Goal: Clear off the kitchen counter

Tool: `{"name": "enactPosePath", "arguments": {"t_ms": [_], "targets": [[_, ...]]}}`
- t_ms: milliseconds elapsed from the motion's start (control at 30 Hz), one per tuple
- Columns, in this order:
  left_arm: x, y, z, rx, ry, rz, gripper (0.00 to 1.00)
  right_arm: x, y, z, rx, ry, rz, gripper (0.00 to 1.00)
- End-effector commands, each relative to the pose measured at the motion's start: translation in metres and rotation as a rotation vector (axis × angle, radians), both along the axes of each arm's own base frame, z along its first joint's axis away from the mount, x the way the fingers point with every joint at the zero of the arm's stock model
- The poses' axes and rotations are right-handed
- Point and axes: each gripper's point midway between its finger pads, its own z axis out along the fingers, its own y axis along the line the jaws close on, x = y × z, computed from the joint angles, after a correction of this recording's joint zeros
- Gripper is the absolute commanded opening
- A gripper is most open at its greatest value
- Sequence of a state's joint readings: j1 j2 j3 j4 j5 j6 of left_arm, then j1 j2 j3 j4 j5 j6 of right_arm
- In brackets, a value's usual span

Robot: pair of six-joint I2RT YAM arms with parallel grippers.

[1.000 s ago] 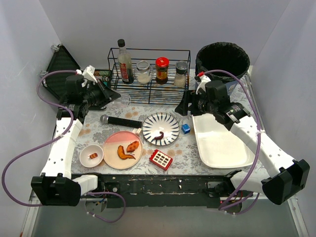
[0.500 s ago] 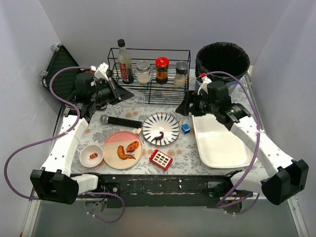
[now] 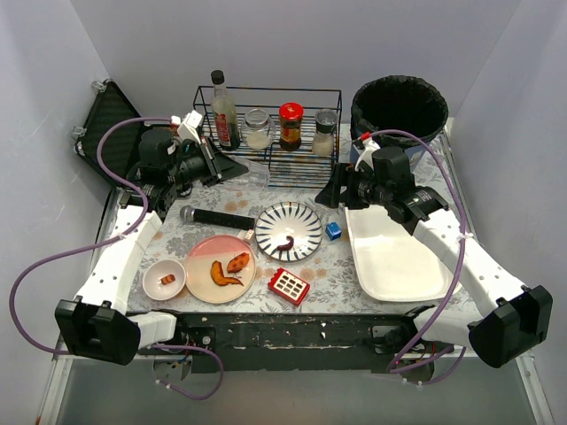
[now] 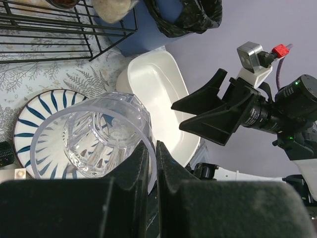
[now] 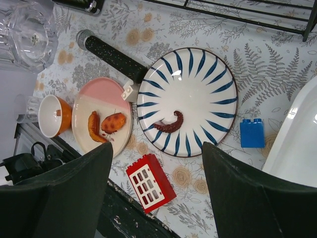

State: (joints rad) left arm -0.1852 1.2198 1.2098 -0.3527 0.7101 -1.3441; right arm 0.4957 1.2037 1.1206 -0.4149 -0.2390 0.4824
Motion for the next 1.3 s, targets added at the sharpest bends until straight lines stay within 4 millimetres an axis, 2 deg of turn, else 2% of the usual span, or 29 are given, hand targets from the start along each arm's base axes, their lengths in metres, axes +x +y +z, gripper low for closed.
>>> {"name": "enactPosePath", "arguments": {"t_ms": [0, 433, 1033, 1267], "targets": [[-0.007, -0.005, 0.015, -0.033, -0.06, -0.036, 0.02, 0.002, 0.002, 0.013, 0.038, -0.039, 0.003, 0.8], [-0.011, -0.014, 0.017, -0.058, -0.068, -0.086, 0.09, -0.001, -0.007, 0.002, 0.033, -0.023, -0.023, 0.8], [-0.012, -0.02, 0.023, -0.08, -0.09, -0.098, 0.11, -0.003, -0.008, 0.004, 0.063, -0.014, -0.021, 0.8], [-0.013, -0.033, 0.02, -0.102, -0.082, -0.124, 0.13, -0.006, -0.016, 0.008, 0.071, -0.032, -0.045, 0.82]]}}
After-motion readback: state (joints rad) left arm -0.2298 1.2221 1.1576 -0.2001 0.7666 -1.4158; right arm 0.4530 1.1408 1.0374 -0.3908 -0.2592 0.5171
